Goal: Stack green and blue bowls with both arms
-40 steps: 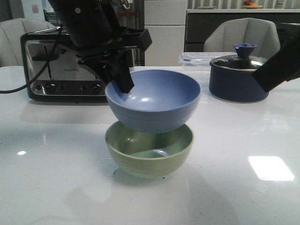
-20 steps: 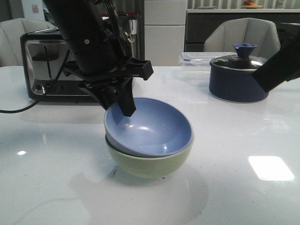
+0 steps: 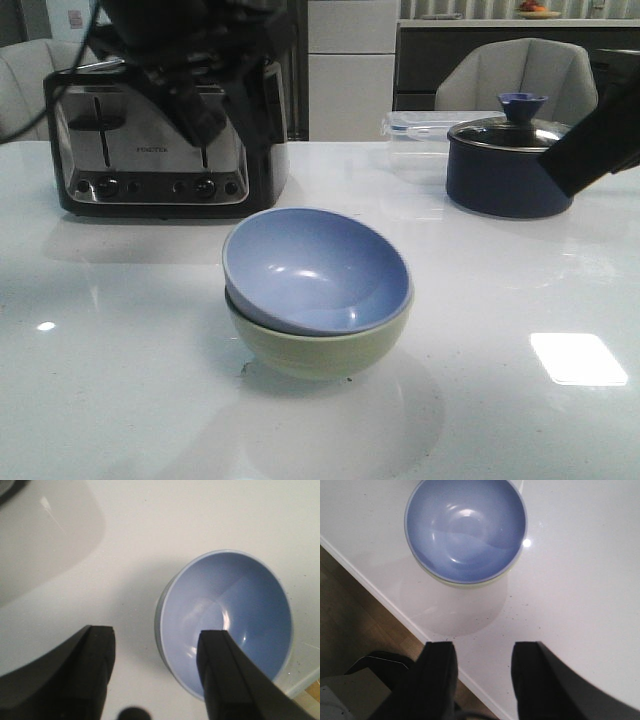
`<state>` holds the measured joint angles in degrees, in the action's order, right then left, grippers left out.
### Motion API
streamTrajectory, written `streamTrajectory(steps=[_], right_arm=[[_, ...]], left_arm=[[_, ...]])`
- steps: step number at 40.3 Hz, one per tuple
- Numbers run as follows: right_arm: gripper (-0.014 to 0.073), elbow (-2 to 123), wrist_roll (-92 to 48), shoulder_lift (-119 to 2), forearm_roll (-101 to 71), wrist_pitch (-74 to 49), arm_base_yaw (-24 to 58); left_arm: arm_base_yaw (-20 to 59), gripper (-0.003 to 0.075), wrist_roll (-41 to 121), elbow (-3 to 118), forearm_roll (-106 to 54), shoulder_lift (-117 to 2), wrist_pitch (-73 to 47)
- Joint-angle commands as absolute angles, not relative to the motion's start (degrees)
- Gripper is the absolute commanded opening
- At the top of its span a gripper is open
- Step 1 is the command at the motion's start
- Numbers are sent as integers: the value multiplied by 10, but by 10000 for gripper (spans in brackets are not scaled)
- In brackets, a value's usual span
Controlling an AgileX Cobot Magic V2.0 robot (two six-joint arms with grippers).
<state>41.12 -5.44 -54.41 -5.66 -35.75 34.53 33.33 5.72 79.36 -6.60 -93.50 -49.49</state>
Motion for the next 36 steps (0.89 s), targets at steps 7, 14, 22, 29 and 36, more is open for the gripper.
streamTrajectory(steps=[7,14,22,29,36], right_arm=[[393,424,-61,-534,-54,-328,346],[393,424,-61,-534,-54,-328,346],[393,424,-61,-509,-50,-332,344],[393,420,-61,-452,-50,-368,344],[393,382,-61,-383,-50,-411,344]], left_arm=[[337,435,57,683,-35,-734,-462],[337,435,57,584,-3,-610,-445],[337,435,57,488,14,-468,-426],[337,435,57,436,15,-374,-426],[337,435,57,417,17,-330,-426]])
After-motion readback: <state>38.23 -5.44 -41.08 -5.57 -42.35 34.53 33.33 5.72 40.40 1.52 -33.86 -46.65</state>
